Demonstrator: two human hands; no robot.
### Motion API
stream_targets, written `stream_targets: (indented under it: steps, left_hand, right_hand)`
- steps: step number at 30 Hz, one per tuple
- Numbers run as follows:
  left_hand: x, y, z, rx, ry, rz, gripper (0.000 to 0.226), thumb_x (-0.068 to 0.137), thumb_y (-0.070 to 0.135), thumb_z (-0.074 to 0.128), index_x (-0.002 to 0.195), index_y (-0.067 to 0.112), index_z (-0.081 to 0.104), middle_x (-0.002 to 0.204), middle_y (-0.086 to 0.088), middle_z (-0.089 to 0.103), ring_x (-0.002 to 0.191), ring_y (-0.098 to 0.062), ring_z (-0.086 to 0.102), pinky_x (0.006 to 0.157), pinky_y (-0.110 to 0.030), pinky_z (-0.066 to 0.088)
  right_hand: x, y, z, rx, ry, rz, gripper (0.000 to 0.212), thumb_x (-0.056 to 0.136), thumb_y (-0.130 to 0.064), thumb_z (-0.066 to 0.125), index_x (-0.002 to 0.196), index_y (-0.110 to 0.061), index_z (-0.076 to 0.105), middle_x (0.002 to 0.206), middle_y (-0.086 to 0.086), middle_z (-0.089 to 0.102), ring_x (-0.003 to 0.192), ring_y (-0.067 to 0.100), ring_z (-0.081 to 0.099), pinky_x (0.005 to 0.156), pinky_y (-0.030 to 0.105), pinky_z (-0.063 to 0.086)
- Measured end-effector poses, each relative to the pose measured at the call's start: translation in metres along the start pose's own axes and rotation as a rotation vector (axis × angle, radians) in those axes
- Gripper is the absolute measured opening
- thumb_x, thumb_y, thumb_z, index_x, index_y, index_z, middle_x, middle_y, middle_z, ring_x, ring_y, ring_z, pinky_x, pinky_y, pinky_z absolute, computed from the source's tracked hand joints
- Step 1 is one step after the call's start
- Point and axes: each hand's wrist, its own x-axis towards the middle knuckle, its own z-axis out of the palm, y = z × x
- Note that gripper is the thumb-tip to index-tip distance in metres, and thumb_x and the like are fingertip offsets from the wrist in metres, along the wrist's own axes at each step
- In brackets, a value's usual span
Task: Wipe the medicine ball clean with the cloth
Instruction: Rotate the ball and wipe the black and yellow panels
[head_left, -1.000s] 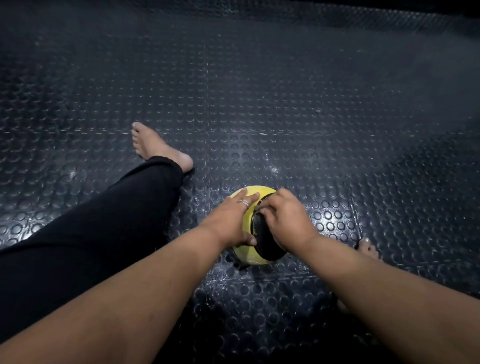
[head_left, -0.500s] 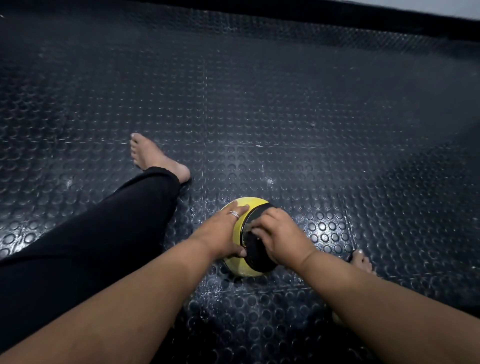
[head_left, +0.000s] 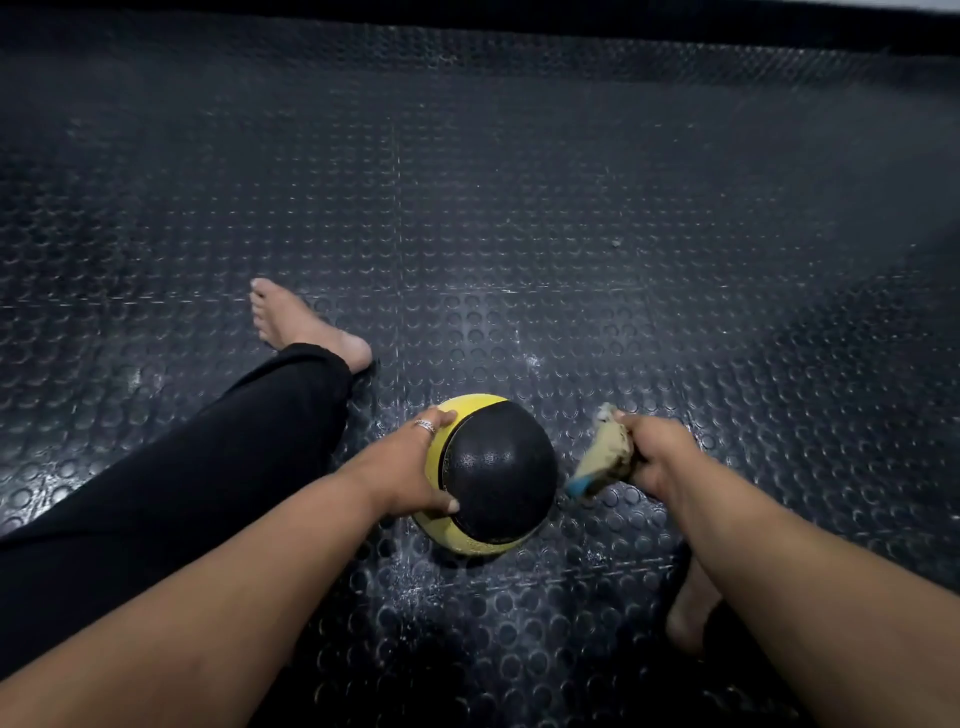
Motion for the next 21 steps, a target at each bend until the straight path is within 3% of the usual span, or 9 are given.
stream_targets:
  steps: [2,3,5,8,12,15,17,19,21]
  left_hand:
    - [0.004,0.003,0.0,-0.035,0.011,-0.02,0.105,0.066,0.043,0.087,0.148,0.035,0.023,0.143,0.001,0.047,0.128,-0.02,0.049,0.105,-0.029,0.039]
    - [0.005,0.005,0.002,-0.057,0.03,-0.031,0.104,0.066,0.043,0.087,0.147,0.034,0.024,0.141,0.0,0.048,0.127,-0.02,0.05,0.103,-0.028,0.04]
    - [0.009,0.01,0.009,-0.091,0.065,-0.043,0.107,0.065,0.042,0.088,0.149,0.033,0.021,0.146,0.0,0.043,0.131,-0.021,0.046,0.106,-0.031,0.039]
    - [0.017,0.007,0.015,-0.059,0.04,-0.018,0.124,0.064,0.041,0.089,0.154,0.04,0.003,0.163,0.003,0.013,0.146,-0.022,0.026,0.117,-0.038,0.028]
    - [0.018,-0.002,0.017,0.019,-0.012,-0.042,0.117,0.073,0.033,0.083,0.155,0.038,0.001,0.164,0.002,-0.003,0.15,-0.022,0.015,0.12,-0.036,0.022]
    - [0.016,0.002,0.018,-0.019,0.034,0.024,0.073,0.095,0.017,0.055,0.156,0.024,0.015,0.164,-0.003,0.007,0.15,-0.024,0.015,0.12,-0.036,0.02]
    - [0.019,0.004,0.017,-0.058,0.035,0.051,0.056,0.097,0.018,0.048,0.15,0.02,0.033,0.161,0.0,0.021,0.151,-0.017,0.006,0.121,-0.036,0.017]
    - [0.023,0.008,0.012,-0.086,0.015,0.004,0.059,0.089,0.025,0.056,0.145,0.021,0.038,0.159,-0.001,0.024,0.15,-0.015,0.013,0.119,-0.036,0.023]
    - [0.027,0.011,0.009,-0.08,-0.007,-0.046,0.089,0.078,0.032,0.07,0.152,0.031,0.023,0.161,-0.001,0.016,0.145,-0.02,0.028,0.116,-0.036,0.03]
  right_hand:
    - [-0.007,0.004,0.016,0.117,-0.083,0.047,0.016,0.097,-0.014,0.047,0.086,-0.007,0.057,0.073,0.009,0.057,0.055,0.021,0.058,0.039,0.027,0.049]
    - [-0.016,0.006,0.028,0.122,-0.142,0.041,0.017,0.095,-0.021,0.05,0.086,-0.008,0.058,0.077,0.01,0.06,0.063,0.023,0.06,0.046,0.029,0.053]
    - [-0.028,0.016,0.054,-0.044,-0.168,-0.065,0.036,0.084,-0.043,0.059,0.102,-0.012,0.063,0.105,0.013,0.065,0.095,0.029,0.062,0.082,0.037,0.052]
    - [-0.051,0.043,0.077,-0.568,-0.045,-0.447,0.073,0.083,-0.049,0.06,0.145,-0.023,0.032,0.151,0.004,0.026,0.138,0.024,0.027,0.113,0.041,0.025]
    - [-0.077,0.061,0.086,-0.726,0.014,-0.654,0.063,0.089,-0.038,0.051,0.145,-0.022,0.027,0.157,0.001,0.008,0.144,0.023,0.009,0.117,0.043,0.013]
    - [-0.089,0.064,0.101,-0.898,-0.122,-0.783,0.057,0.092,-0.039,0.045,0.144,-0.025,0.027,0.158,-0.004,0.0,0.145,0.017,-0.002,0.119,0.045,0.003]
    - [-0.084,0.061,0.11,-0.947,-0.101,-0.773,0.056,0.093,-0.043,0.041,0.144,-0.026,0.025,0.158,-0.004,0.0,0.145,0.018,-0.002,0.118,0.047,0.0]
    - [-0.071,0.053,0.113,-0.955,-0.043,-0.781,0.054,0.095,-0.043,0.039,0.144,-0.023,0.027,0.157,-0.001,0.006,0.144,0.021,0.004,0.118,0.049,0.003]
    - [-0.058,0.047,0.113,-0.903,-0.016,-0.809,0.047,0.097,-0.034,0.037,0.141,-0.018,0.035,0.156,0.001,0.015,0.142,0.022,0.014,0.118,0.045,0.01]
